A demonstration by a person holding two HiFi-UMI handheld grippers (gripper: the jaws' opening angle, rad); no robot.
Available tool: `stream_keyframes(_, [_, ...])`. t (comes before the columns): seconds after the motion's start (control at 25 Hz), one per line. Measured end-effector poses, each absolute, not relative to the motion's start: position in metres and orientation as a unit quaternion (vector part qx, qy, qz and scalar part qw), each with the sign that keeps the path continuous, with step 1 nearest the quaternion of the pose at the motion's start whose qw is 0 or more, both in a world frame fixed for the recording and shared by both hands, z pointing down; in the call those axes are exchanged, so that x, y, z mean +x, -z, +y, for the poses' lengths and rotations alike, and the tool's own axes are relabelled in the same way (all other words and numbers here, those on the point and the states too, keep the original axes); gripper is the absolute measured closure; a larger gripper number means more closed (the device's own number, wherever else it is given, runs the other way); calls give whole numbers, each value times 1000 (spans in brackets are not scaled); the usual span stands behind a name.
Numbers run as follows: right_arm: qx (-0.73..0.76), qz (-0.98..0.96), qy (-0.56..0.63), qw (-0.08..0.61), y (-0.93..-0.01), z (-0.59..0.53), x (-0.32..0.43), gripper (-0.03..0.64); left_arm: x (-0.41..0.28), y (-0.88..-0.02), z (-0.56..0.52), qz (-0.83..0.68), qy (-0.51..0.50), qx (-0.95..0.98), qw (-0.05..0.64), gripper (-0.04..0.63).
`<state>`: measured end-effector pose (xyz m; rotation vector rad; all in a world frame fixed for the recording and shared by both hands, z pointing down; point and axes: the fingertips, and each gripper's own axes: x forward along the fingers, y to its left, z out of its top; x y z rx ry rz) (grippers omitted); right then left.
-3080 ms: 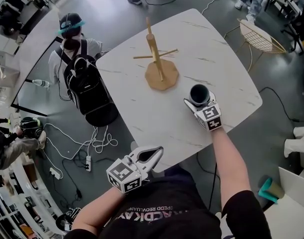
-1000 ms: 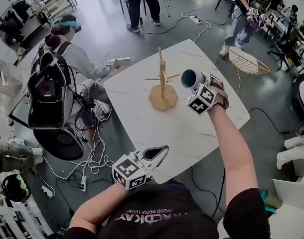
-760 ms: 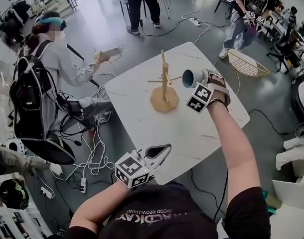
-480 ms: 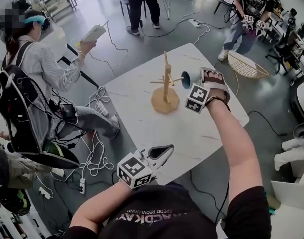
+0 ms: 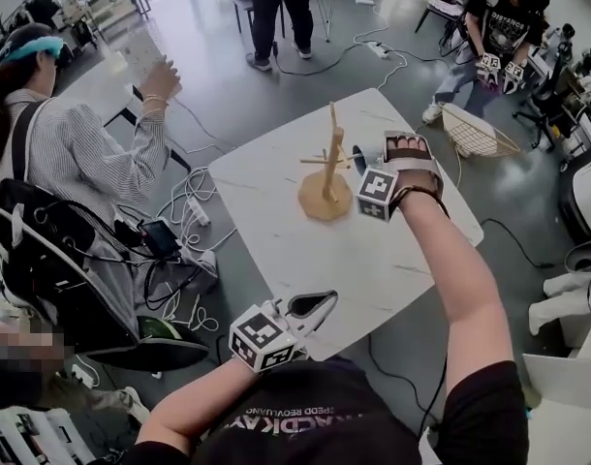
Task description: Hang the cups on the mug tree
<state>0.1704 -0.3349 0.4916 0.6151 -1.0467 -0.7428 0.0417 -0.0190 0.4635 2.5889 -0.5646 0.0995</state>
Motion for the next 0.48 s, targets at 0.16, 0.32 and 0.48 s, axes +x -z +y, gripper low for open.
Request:
stream_keyframes(0.16, [267,-455,354,772,-490,-341,160,278,27,-461,-23,-207,-32,947,245,601])
stream_keyframes(0.32, [257,-438,355,785,-487,-334,159,278,24,-457,-17,-208,-26,947,243,601])
stream_keyframes(0.48, [247,-423,356,796,-485,-329,156,278,20,-456,-13,-210,-25,946,245,601])
